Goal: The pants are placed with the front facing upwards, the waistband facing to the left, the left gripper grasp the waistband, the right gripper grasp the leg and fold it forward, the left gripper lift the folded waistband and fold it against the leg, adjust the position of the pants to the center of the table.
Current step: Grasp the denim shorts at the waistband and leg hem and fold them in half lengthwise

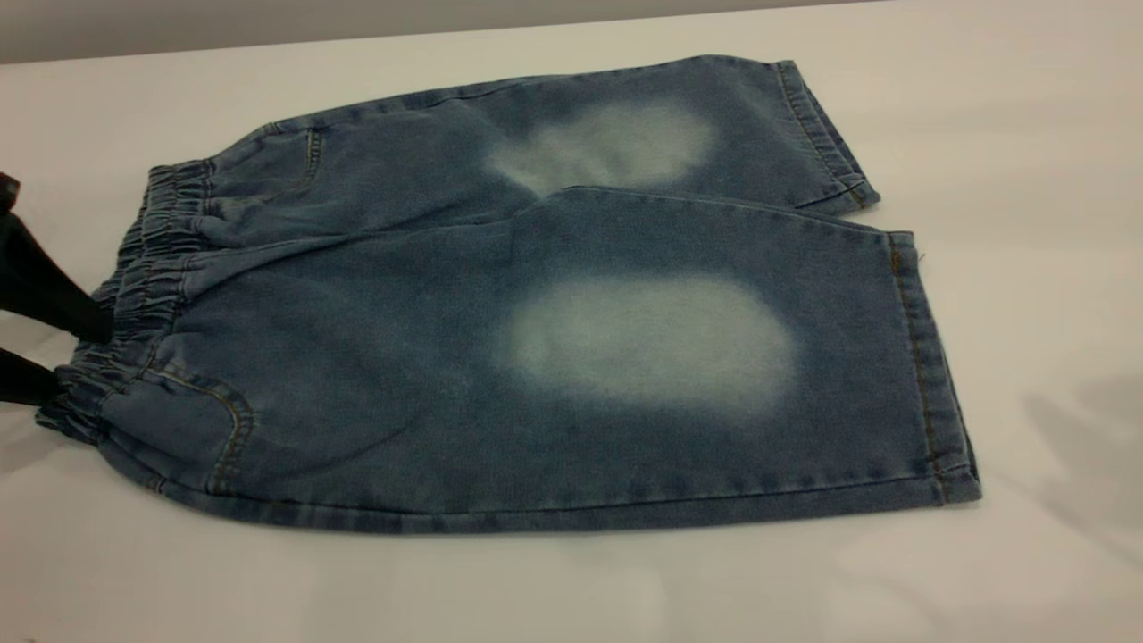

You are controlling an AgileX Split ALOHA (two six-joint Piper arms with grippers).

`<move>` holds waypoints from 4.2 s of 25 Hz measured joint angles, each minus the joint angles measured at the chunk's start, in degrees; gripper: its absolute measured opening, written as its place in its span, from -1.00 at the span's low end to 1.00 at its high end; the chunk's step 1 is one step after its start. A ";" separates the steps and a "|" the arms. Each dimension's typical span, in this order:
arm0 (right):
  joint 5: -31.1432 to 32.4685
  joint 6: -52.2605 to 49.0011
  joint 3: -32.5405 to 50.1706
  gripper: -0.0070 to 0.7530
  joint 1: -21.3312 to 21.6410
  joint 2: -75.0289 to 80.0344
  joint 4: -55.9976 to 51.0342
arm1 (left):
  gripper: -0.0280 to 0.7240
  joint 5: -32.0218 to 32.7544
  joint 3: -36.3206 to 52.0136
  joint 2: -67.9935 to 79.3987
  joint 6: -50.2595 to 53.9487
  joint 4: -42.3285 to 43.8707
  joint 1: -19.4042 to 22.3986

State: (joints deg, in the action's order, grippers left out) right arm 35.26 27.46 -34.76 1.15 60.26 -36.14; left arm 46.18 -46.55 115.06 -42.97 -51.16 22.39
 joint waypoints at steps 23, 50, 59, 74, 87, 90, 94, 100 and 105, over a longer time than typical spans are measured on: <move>-0.29 1.43 0.00 0.08 0.00 -0.05 0.06 | 0.34 -4.41 0.00 1.93 9.02 4.42 0.30; 5.77 -3.33 1.35 0.08 0.00 3.21 -3.08 | -0.63 -7.38 0.05 6.01 -0.70 -11.36 0.30; 4.13 -2.76 7.78 0.08 0.00 17.00 -11.56 | -0.63 0.84 0.05 4.78 -6.16 -17.31 -0.28; 3.03 27.04 7.98 0.08 0.00 47.96 -39.01 | -0.63 1.94 0.05 2.19 -7.49 -18.08 -1.55; 5.18 46.70 6.69 0.07 0.00 60.80 -54.30 | -0.63 3.00 0.05 1.80 -7.54 -18.03 -1.55; 6.82 47.30 4.81 0.07 0.00 62.36 -55.16 | -0.63 3.01 0.05 1.80 -7.54 -18.09 -1.55; 7.98 47.30 2.38 0.04 0.00 63.19 -55.50 | -0.63 3.18 0.05 1.80 -7.54 -18.14 -1.55; 6.98 47.35 1.76 -0.52 0.00 63.23 -56.03 | -0.63 4.85 0.05 1.80 -7.54 -17.94 -1.55; 11.87 47.73 1.85 -0.91 0.00 62.91 -54.45 | -0.63 4.60 0.11 1.68 -7.48 -15.74 -1.55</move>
State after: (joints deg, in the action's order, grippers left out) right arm 47.13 75.19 -32.92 1.15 123.17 -90.59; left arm 50.78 -46.44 116.74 -50.45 -66.91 20.85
